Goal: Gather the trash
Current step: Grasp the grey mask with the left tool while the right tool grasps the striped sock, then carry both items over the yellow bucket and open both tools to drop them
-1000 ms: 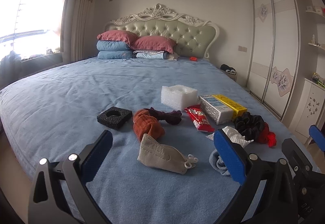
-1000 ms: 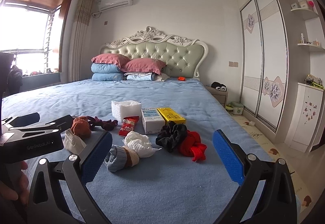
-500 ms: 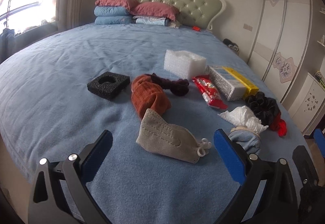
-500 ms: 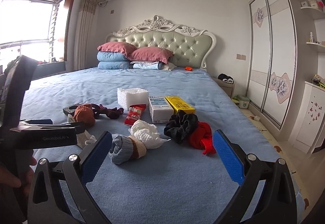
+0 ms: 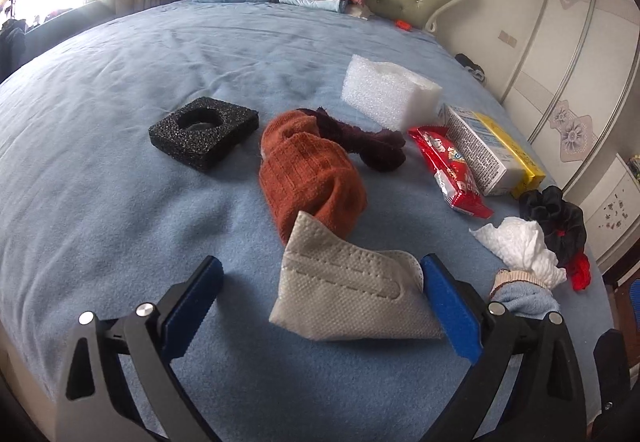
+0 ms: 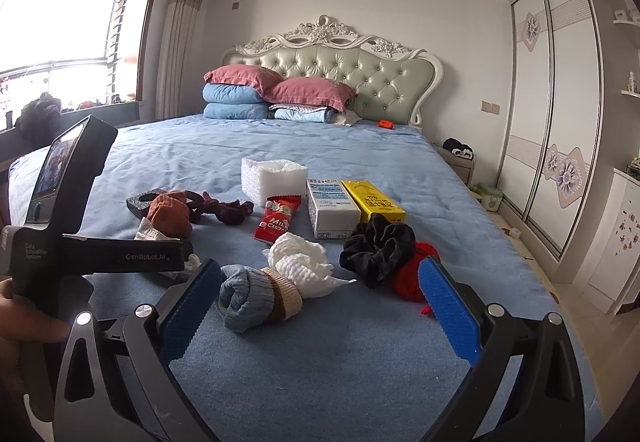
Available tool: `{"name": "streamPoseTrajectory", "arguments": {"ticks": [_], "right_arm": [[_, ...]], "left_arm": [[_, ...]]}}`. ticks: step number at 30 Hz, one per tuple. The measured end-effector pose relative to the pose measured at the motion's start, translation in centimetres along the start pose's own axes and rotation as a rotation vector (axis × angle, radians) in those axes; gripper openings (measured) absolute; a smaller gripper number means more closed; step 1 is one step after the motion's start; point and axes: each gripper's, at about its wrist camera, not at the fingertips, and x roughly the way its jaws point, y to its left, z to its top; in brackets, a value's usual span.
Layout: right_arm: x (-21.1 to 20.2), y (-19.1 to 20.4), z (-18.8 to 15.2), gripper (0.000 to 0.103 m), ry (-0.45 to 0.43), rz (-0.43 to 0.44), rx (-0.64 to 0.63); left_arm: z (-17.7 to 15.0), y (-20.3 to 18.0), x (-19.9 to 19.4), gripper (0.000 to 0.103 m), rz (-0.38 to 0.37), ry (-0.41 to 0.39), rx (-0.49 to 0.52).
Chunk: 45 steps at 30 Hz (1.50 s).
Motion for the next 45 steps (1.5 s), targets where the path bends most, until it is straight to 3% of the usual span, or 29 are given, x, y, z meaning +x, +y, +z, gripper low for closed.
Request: {"name": "streamPoseTrajectory", "arguments": {"ticks": [2, 4, 5, 8, 12, 14, 18, 25, 26, 27, 30, 39, 45], "right_arm": [[0.1, 0.3, 0.1, 0.095, 0.01, 0.024, -0.004], [0.3, 0.6, 0.1, 0.095, 0.027, 0.059, 0.001], [0.5, 0.6, 0.1, 0.095, 0.042, 0.085, 0.007], [1.5, 0.8, 0.0, 0.095, 0.102, 0.161, 0.05], [2.6, 0.8, -0.3, 0.095, 0.165, 0.185, 0.083], [2.9, 0.9, -0.2, 0.094, 0.184, 0.187, 0.092], [4.3, 1.1, -0.4, 0.074, 0.254, 0.207, 0.108], [6.9, 1.6, -0.5, 0.073, 0.349, 0.179, 0.114], [7.2, 1.7, -0.6, 0.067, 0.363, 0.186, 0.114], [7.4, 1.7, -0.7, 0.051, 0.376, 0.202, 0.114], [6.8, 1.5, -1.0, 0.042, 0.358, 0.224, 0.123], [1.7, -1.7, -1.5, 0.041, 0.274, 0.255, 0.178], [-2.3, -7.5, -2.1, 0.041, 0.207, 0.166, 0.226]], "left_arm": [[-0.1, 0.1, -0.2, 0.085, -0.006, -0.008, 0.01], [-0.2, 0.4, -0.5, 0.067, -0.041, -0.017, 0.011], [-0.3, 0.6, -0.6, 0.062, -0.068, -0.018, 0.008], [-0.6, 1.1, -0.8, 0.054, -0.091, -0.032, 0.013], [-1.0, 2.1, -1.6, 0.045, -0.153, -0.048, -0.016], [-1.2, 2.4, -2.2, 0.044, -0.174, -0.055, -0.025], [-1.7, 3.0, -3.6, 0.043, -0.211, -0.077, -0.034], [-1.6, 3.4, -5.2, 0.044, -0.266, -0.095, -0.028], [-1.6, 3.3, -5.3, 0.044, -0.271, -0.094, -0.027], [-1.6, 3.2, -5.4, 0.044, -0.276, -0.094, -0.026], [-1.8, 2.9, -5.8, 0.044, -0.293, -0.094, -0.021], [-2.5, -1.5, -7.0, 0.044, -0.375, -0.073, 0.081], [-3.5, -7.5, -7.0, 0.044, -0.45, -0.041, 0.178]]}}
